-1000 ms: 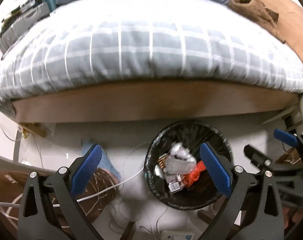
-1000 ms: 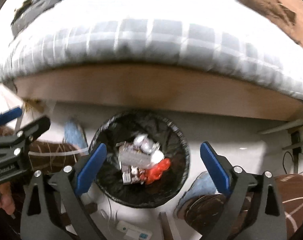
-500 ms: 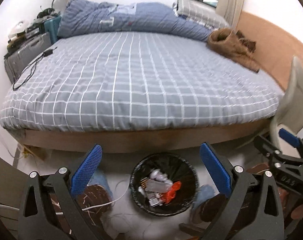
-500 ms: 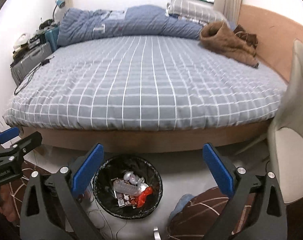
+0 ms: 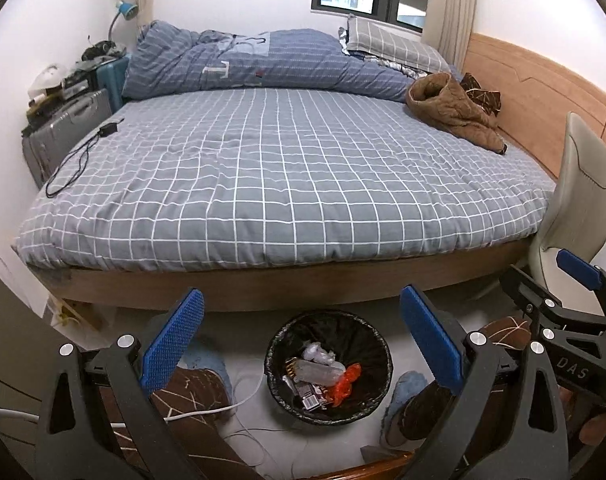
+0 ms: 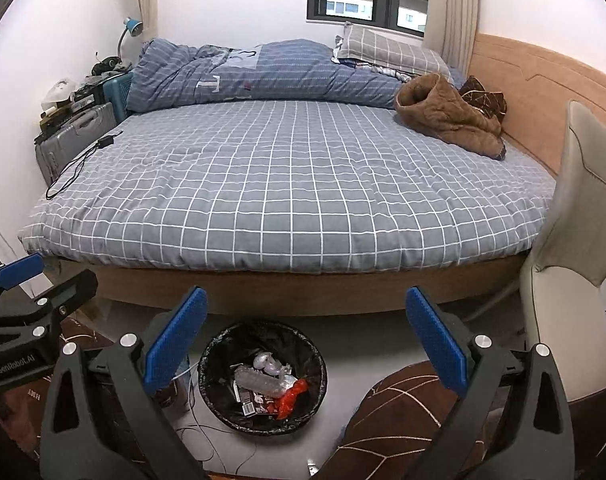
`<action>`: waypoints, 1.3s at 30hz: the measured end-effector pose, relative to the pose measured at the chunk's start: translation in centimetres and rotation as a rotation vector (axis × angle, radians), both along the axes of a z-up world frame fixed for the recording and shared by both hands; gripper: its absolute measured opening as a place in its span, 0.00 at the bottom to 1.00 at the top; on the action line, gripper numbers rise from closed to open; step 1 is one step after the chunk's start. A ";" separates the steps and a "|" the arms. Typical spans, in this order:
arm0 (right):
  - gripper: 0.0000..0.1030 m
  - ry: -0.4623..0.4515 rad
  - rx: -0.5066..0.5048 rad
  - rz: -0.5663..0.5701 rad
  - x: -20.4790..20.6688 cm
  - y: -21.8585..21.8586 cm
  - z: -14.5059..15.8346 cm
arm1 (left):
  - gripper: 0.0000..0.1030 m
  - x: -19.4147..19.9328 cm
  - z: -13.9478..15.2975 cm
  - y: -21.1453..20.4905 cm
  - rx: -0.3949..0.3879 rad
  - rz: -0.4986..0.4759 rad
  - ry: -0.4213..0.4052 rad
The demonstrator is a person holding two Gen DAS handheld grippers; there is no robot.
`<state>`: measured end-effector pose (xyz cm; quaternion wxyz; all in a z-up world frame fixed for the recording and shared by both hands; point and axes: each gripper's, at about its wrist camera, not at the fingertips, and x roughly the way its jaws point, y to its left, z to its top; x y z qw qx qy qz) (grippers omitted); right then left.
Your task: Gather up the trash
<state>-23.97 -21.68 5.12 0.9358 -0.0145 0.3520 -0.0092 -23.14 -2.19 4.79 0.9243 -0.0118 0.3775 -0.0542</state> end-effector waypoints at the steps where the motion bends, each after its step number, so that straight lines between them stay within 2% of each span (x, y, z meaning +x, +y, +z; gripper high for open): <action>1: 0.93 -0.001 -0.001 0.002 0.0 0.1 0.0 | 0.94 -0.1 0.1 0.0 0.002 0.000 0.000; 11: 0.93 0.006 0.007 0.010 0.2 0.7 -0.1 | 0.94 0.2 -0.1 0.2 0.016 0.014 0.004; 15: 0.93 0.025 0.040 0.031 0.7 0.3 -0.4 | 0.94 0.2 -0.1 0.3 0.022 0.022 0.004; 39: 0.93 0.018 0.022 0.037 0.4 0.5 -0.9 | 0.94 0.5 -0.3 0.1 0.050 0.033 0.024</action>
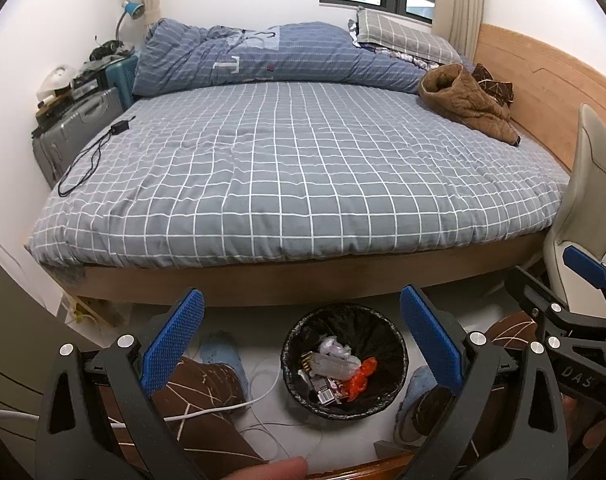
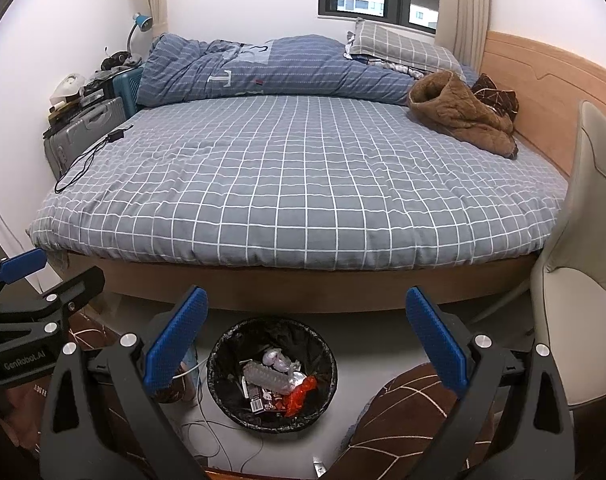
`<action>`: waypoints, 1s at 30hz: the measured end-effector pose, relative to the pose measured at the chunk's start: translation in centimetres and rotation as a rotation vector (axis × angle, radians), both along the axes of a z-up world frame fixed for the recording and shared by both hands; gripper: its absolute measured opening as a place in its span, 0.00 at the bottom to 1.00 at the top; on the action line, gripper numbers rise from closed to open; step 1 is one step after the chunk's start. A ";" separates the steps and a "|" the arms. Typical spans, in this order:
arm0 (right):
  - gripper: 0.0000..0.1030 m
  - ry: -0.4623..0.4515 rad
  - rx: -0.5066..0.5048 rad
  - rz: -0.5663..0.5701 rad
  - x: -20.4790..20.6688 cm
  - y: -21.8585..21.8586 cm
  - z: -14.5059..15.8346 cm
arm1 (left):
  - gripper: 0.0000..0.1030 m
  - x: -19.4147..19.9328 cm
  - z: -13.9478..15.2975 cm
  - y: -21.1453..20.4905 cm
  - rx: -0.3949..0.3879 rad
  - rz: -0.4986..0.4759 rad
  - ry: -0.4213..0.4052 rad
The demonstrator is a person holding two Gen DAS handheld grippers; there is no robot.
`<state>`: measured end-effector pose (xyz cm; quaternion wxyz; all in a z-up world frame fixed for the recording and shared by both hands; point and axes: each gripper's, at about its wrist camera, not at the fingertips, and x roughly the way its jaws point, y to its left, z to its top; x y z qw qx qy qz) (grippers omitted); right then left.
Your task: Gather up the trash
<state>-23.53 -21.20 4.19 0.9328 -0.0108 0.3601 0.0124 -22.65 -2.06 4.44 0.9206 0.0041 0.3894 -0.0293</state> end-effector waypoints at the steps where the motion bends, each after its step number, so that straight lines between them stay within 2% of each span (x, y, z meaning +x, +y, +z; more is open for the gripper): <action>1: 0.93 0.001 0.000 0.002 0.0 0.0 0.0 | 0.94 0.0 0.0 0.0 0.001 0.003 -0.002; 11: 0.93 0.002 -0.001 0.001 0.0 0.0 -0.2 | 0.94 -0.2 -0.3 -0.1 -0.007 0.007 0.014; 15: 0.93 0.004 0.002 0.005 0.0 0.0 -0.2 | 0.94 0.1 -0.5 -0.3 0.013 0.009 0.027; 20: 0.93 0.002 -0.001 0.012 -0.1 0.3 -0.2 | 0.94 -0.3 -0.3 -0.2 -0.013 -0.003 0.012; 30: 0.93 0.002 -0.001 0.010 0.0 0.2 -0.2 | 0.94 -0.1 -0.3 -0.1 -0.012 0.010 0.016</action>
